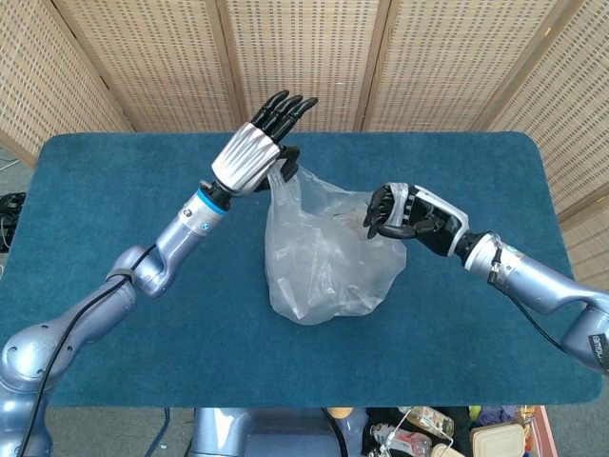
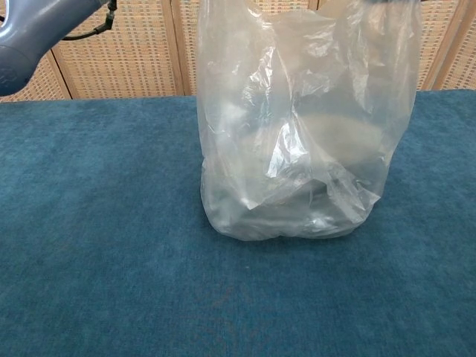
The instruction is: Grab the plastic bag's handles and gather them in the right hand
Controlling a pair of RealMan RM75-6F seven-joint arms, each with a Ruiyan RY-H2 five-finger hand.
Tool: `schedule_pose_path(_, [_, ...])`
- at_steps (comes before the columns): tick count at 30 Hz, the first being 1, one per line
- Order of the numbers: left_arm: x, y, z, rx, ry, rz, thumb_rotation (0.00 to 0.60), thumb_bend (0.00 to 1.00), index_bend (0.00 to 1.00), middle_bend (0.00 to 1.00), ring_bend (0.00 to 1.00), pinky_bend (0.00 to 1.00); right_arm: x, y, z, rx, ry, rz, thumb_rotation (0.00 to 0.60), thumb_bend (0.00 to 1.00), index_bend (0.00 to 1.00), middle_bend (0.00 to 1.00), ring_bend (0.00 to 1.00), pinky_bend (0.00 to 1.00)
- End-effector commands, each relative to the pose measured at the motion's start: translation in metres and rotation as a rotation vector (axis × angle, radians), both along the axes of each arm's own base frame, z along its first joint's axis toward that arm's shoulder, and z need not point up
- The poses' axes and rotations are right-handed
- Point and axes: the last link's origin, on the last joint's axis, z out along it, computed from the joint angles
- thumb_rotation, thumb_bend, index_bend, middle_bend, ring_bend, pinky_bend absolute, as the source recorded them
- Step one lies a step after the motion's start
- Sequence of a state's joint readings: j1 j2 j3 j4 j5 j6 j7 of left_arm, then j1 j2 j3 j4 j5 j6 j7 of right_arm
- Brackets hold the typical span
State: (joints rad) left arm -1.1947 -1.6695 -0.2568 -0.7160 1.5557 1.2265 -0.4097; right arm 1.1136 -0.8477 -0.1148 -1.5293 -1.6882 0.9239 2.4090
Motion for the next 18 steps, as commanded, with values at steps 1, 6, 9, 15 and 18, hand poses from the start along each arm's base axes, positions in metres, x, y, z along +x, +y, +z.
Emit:
schedule_pose_path(1, [-0.006,-0.011,0.022,-0.014,-0.036,-0.024,0.600,0.42,0.71,0.00,0.00,0.00,0.002,-0.002,-0.010,-0.012,-0.004,-0.042,0.600,0.07,0.49,0.57,0.43,0.42])
schedule_pose_path(6, [-0.004,-0.023,0.040,-0.012,-0.058,-0.041,0.600,0.41,0.70,0.00,0.00,0.00,0.009,-0.002,-0.022,-0.009,0.003,-0.058,0.600,0.07,0.49,0.57,0.43,0.42])
schedule_pose_path(9, [-0.002,-0.028,0.045,-0.003,-0.044,-0.048,0.600,0.41,0.69,0.00,0.00,0.00,0.016,-0.002,-0.028,-0.005,-0.023,-0.070,0.600,0.07,0.49,0.57,0.42,0.42])
schedule_pose_path(15, [0.009,-0.035,0.049,-0.003,-0.037,-0.063,0.600,0.41,0.69,0.00,0.00,0.00,0.033,0.001,-0.036,0.005,-0.049,-0.067,0.600,0.07,0.48,0.57,0.41,0.42])
schedule_pose_path(18, [0.014,-0.037,0.049,0.003,-0.029,-0.066,0.600,0.41,0.68,0.00,0.00,0.00,0.039,0.001,-0.038,0.007,-0.052,-0.074,0.600,0.07,0.48,0.57,0.42,0.42])
